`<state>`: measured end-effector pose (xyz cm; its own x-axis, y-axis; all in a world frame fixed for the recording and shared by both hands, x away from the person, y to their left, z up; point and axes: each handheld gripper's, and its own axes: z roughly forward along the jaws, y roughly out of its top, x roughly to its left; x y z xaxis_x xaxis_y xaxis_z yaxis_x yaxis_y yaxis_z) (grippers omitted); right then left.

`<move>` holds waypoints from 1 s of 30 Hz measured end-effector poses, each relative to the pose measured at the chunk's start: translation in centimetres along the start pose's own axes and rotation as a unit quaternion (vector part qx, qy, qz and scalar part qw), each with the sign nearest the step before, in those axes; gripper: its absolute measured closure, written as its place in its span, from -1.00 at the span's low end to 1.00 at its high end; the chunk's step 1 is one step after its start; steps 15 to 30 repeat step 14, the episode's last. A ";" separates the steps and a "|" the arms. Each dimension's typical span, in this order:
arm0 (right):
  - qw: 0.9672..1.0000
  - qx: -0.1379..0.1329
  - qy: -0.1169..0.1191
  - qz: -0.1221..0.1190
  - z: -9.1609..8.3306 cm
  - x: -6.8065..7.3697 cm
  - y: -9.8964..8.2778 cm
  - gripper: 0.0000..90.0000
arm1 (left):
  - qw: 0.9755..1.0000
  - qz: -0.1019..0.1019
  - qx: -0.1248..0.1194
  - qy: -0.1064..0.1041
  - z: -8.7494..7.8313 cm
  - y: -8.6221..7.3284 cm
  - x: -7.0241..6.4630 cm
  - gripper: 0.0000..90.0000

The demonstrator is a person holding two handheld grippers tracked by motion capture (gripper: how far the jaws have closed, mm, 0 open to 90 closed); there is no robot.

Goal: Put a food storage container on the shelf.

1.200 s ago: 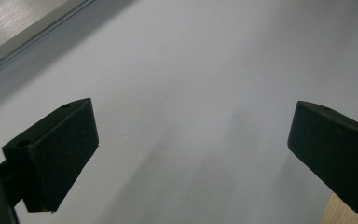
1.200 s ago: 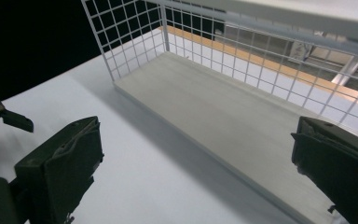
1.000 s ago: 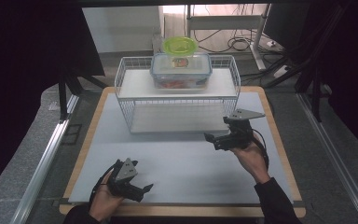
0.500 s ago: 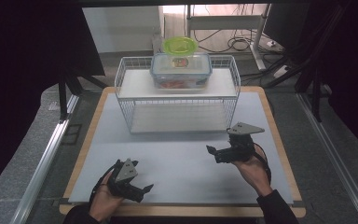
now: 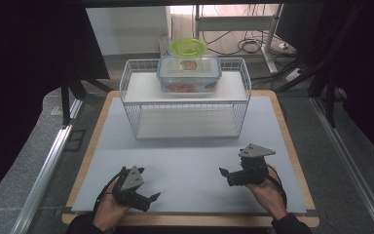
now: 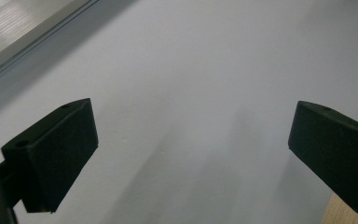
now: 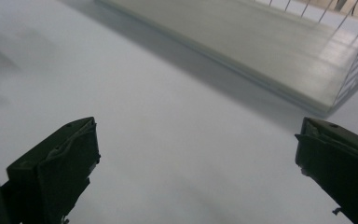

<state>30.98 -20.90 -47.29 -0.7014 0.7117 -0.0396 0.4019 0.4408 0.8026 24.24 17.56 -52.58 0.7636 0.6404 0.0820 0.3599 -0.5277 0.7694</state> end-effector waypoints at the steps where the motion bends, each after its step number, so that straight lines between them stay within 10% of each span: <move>1: 1.000 0.003 -0.001 0.002 0.0 0.1 -0.3 -1.00 | 1.000 0.001 0.001 0.000 0.0 0.0 0.0 -0.97; 12: 0.997 0.074 -0.016 -0.011 1.1 1.0 -3.1 -1.00 | 1.000 0.003 0.001 0.001 0.1 0.0 0.0 -0.97; 30: 0.997 0.074 -0.020 -0.012 1.1 1.0 -3.1 -1.00 | 1.000 0.003 0.000 0.001 0.1 0.0 0.0 -0.98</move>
